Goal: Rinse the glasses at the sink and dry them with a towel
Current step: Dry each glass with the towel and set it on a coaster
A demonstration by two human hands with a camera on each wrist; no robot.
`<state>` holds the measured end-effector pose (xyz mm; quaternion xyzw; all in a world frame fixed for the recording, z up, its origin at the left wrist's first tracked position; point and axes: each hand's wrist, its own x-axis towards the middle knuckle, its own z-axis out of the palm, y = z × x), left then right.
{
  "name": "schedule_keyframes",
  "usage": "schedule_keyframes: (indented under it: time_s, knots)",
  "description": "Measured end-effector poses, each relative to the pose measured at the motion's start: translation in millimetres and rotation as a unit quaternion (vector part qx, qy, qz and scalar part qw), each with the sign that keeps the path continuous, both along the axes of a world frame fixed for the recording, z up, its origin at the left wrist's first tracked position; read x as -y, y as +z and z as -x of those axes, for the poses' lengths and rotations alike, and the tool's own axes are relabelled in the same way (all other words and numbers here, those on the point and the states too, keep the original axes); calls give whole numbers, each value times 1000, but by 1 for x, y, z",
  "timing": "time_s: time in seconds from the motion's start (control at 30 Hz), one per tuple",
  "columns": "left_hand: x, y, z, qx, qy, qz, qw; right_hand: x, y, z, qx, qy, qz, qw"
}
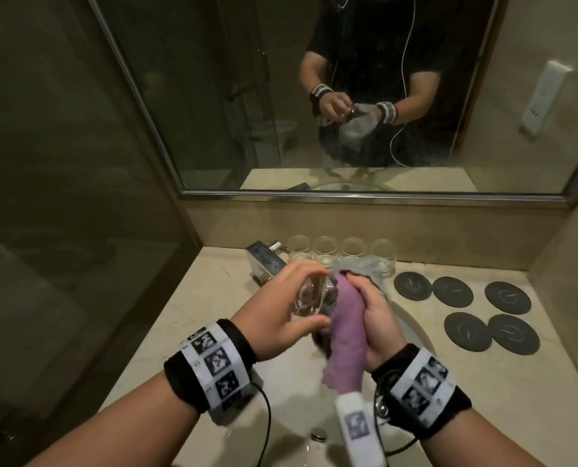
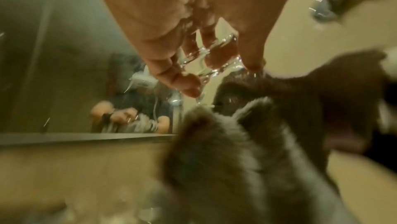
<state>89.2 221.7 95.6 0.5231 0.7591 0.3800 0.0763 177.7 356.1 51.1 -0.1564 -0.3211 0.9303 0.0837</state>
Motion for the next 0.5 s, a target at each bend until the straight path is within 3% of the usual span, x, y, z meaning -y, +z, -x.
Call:
schedule_keyframes:
  time_s: [0.03, 0.07, 0.17, 0.2, 0.27, 0.37, 0.4, 0.43, 0.5]
  knots:
    - [1, -2, 1, -31, -15, 4, 999, -1, 2, -1, 16, 16, 27, 999]
    - [1, -2, 1, -8, -10, 14, 1000, -1, 0, -1, 14, 10, 42, 999]
    - [-2, 0, -3, 201, 60, 5, 978, -1, -6, 0, -38, -91, -30, 995]
    - [-3, -1, -1, 226, 70, -5, 972, -1, -9, 1, -49, -123, -78, 988]
    - [-2, -4, 3, 174, 57, -9, 983, 1, -10, 1, -38, -134, -128, 982]
    - [1, -1, 4, -42, -22, 18, 999, 2, -1, 0, 3, -21, -16, 1000]
    - [2, -2, 4, -62, -34, 22, 997, 2, 2, -2, 5, 0, 22, 1000]
    - [2, -2, 3, -39, -29, 26, 998, 1, 3, -2, -3, -2, 41, 999]
    - [0, -1, 1, 91, 18, 18, 996, 2, 0, -2, -25, -40, 18, 999]
